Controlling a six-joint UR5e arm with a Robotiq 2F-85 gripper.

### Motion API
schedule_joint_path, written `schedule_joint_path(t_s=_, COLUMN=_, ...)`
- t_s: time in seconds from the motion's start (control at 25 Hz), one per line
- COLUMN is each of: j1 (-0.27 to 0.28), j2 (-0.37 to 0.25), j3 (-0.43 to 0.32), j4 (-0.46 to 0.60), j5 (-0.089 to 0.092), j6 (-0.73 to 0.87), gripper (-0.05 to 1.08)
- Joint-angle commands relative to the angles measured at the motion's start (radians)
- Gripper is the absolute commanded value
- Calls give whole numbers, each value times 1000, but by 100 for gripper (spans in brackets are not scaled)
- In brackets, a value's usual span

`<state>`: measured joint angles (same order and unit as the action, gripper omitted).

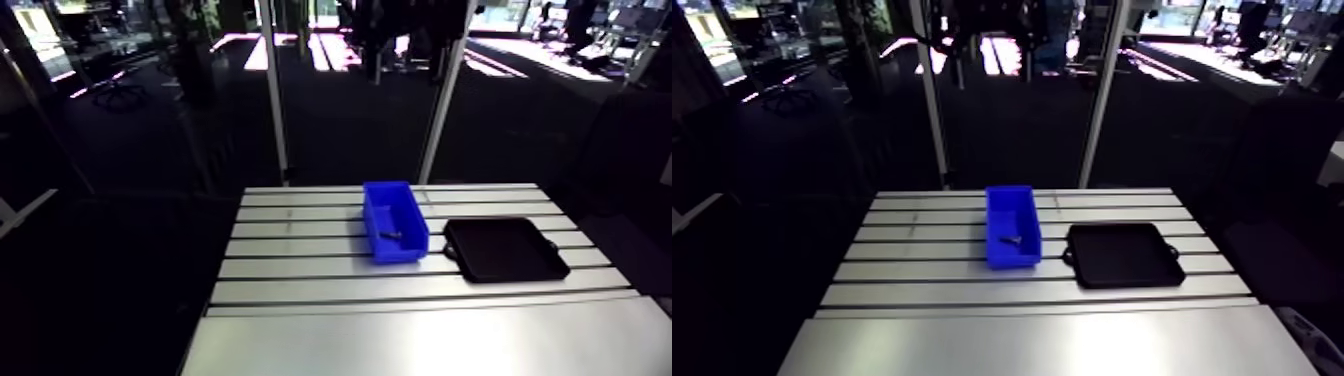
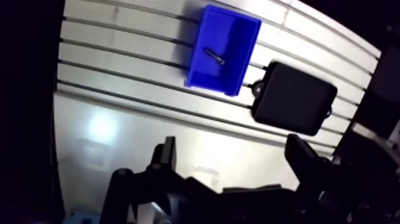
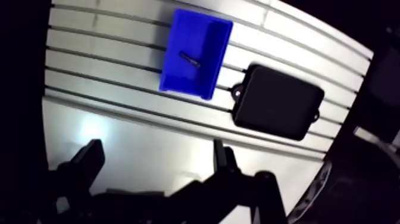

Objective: Pick up the M10 bolt from the tray and put it into the blue bin.

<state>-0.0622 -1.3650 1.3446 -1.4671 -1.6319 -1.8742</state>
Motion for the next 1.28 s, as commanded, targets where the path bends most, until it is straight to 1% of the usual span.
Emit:
schedule_joint_path(t_s=0.04, j1=2, j2=2, j3=-40, j4=60, j5=4, j6=175, gripper=1)
schedule_joint_path(t_s=0.16, j1=1, j2=16, j3=-49, j4=80, j5=5, j6=175, gripper=1)
schedule_joint_path(t_s=0.24, j1=-2, j2=14, j3=-48, j4=84, j5=2, j6=175, gripper=1)
schedule_joint_path(t_s=0.28, j1=-2, j2=11, j3=-46, j4=90, j5=-4, j6=175, gripper=1)
schedule_joint_path(t_s=0.36, j1=-4, j2=-2, j3=-42, j4=100, j5=1, j6=175, gripper=1)
schedule_joint_path(t_s=0.4, j1=-2, j2=-18, j3=-40, j4=100, j5=5, j6=175, gripper=1)
schedule_joint_path(t_s=0.44, j1=-2, j2=-30, j3=-43, j4=103, j5=14, j6=183, gripper=1)
schedule_joint_path(t_s=0.48, j1=-2, j2=-41, j3=-45, j4=103, j5=34, j6=209, gripper=1)
schedule_joint_path(t_s=0.52, j1=-2, j2=-47, j3=-46, j4=101, j5=60, j6=235, gripper=1)
schedule_joint_path(t_s=0.6, j1=2, j2=-55, j3=-45, j4=100, j5=125, j6=246, gripper=1)
schedule_joint_path(t_s=0.64, j1=1, j2=-55, j3=-43, j4=103, j5=143, j6=247, gripper=1)
schedule_joint_path(t_s=0.68, j1=1, j2=-56, j3=-42, j4=104, j5=145, j6=247, gripper=1)
schedule_joint_path(t_s=0.8, j1=-2, j2=-73, j3=-52, j4=112, j5=140, j6=249, gripper=1)
schedule_joint_path(t_s=0.84, j1=-4, j2=-75, j3=-54, j4=120, j5=136, j6=249, gripper=1)
schedule_joint_path(t_s=1.0, j1=-4, j2=-70, j3=-78, j4=158, j5=99, j6=249, gripper=1)
schedule_joint_path(t_s=1.08, j1=-5, j2=-68, j3=-97, j4=170, j5=88, j6=244, gripper=1)
schedule_joint_path(t_s=1.28, j1=-7, j2=-67, j3=-98, j4=173, j5=63, j6=244, gripper=1)
